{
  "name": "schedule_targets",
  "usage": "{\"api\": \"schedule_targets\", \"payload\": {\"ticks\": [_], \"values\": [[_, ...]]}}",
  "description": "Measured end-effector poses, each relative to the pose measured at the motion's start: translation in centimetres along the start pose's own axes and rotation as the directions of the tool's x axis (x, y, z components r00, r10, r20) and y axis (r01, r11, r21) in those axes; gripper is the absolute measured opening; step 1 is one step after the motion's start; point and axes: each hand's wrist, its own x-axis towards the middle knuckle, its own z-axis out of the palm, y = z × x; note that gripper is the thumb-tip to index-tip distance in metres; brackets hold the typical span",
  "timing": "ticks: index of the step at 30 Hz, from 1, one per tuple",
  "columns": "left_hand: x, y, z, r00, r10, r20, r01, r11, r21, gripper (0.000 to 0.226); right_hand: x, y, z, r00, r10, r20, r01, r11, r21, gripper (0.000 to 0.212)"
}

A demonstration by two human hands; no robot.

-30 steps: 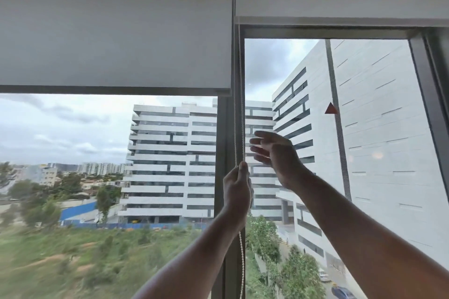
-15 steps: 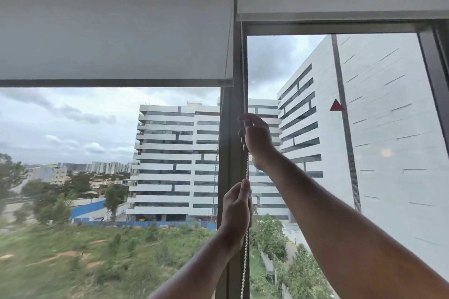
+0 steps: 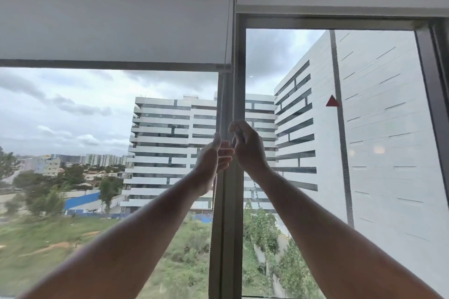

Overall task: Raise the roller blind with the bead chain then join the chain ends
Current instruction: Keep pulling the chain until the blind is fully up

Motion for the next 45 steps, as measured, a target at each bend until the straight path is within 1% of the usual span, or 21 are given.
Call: {"api": "schedule_targets", "payload": {"ticks": [2,6,8,11,12,14,20,21,23,25,27,29,30,33,35,37,38,39,40,42,45], "values": [[0.8,2.6,0.3,0.999,0.038,0.008,-0.038,0.998,-0.042,0.050,-1.4,1.3,0.4,1.000,-0.016,0.017,0.017,1.000,-0.026,0.026],[1.9,6.8,1.8,0.996,0.071,0.058,-0.068,0.996,-0.058,0.031,-4.6,3.5,1.7,0.997,-0.058,0.042,0.058,0.998,0.016,0.027],[2.1,8.1,2.5,0.996,0.050,0.068,-0.044,0.995,-0.084,0.028,-6.1,4.0,2.2,0.997,-0.058,0.048,0.056,0.998,0.040,0.029],[2.4,9.0,3.1,1.000,-0.014,0.006,0.014,0.993,-0.116,0.028,-7.2,4.7,2.5,0.997,-0.039,0.061,0.036,0.998,0.053,0.028],[2.5,9.0,3.2,0.999,-0.021,-0.027,0.018,0.993,-0.118,0.032,-7.4,4.9,2.4,0.996,-0.046,0.070,0.043,0.998,0.051,0.029],[2.8,8.4,3.5,0.997,0.027,-0.067,-0.033,0.995,-0.093,0.039,-7.5,5.2,1.8,0.993,-0.068,0.101,0.065,0.997,0.042,0.029],[1.3,5.6,4.8,0.978,0.205,-0.042,-0.203,0.978,0.048,0.037,-6.7,7.6,-2.2,0.969,-0.062,0.241,0.081,0.994,-0.071,0.023],[1.0,5.2,4.9,0.974,0.222,-0.042,-0.220,0.974,0.048,0.035,-6.5,8.0,-2.6,0.963,-0.051,0.266,0.078,0.993,-0.092,0.024],[0.4,4.4,5.2,0.969,0.239,-0.057,-0.237,0.971,0.033,0.041,-6.2,8.1,-3.2,0.946,-0.018,0.324,0.054,0.993,-0.103,0.029],[0.0,3.6,5.3,0.975,0.217,-0.045,-0.218,0.976,-0.014,0.042,-5.6,7.8,-3.7,0.922,0.023,0.387,0.028,0.991,-0.128,0.034],[-0.3,2.7,5.3,0.979,0.201,-0.029,-0.203,0.977,-0.067,0.042,-4.4,7.3,-4.1,0.905,0.069,0.420,0.022,0.978,-0.208,0.041],[-0.7,1.9,5.1,0.980,0.198,-0.025,-0.199,0.977,-0.074,0.043,-2.7,6.4,-4.4,0.921,0.102,0.376,-0.008,0.970,-0.242,0.046],[-0.9,1.5,5.0,0.981,0.194,-0.027,-0.195,0.979,-0.066,0.044,-1.7,5.9,-4.4,0.933,0.126,0.336,-0.058,0.977,-0.205,0.044],[-1.7,0.7,4.8,0.987,0.160,0.002,-0.159,0.983,-0.086,0.044,1.4,3.4,-4.5,0.943,0.245,0.226,-0.261,0.964,0.041,0.033],[-2.0,0.1,4.9,0.991,0.134,0.028,-0.130,0.984,-0.122,0.037,3.5,1.3,-4.3,0.923,0.319,0.216,-0.371,0.887,0.276,0.034],[-2.5,-0.3,5.6,0.992,0.120,0.039,-0.115,0.987,-0.116,0.034,5.3,-1.3,-4.0,0.892,0.361,0.272,-0.451,0.757,0.473,0.033],[-2.7,-0.6,6.0,0.992,0.119,0.040,-0.114,0.988,-0.105,0.033,6.0,-2.6,-3.8,0.880,0.373,0.294,-0.475,0.699,0.534,0.031],[-3.0,-0.8,6.3,0.992,0.120,0.045,-0.115,0.989,-0.096,0.032,6.5,-3.7,-3.4,0.875,0.385,0.292,-0.483,0.672,0.561,0.029],[-3.1,-0.9,6.4,0.991,0.121,0.052,-0.117,0.990,-0.084,0.032,6.8,-4.3,-3.0,0.878,0.403,0.257,-0.476,0.684,0.553,0.027],[-2.9,-1.0,5.9,0.990,0.129,0.059,-0.126,0.991,-0.045,0.035,6.9,-4.8,-2.1,0.908,0.405,0.107,-0.408,0.797,0.446,0.029],[-2.6,-1.3,4.6,0.981,0.177,0.080,-0.183,0.981,0.065,0.039,6.2,-4.3,-1.0,0.969,0.239,-0.061,-0.223,0.955,0.198,0.034]]}}
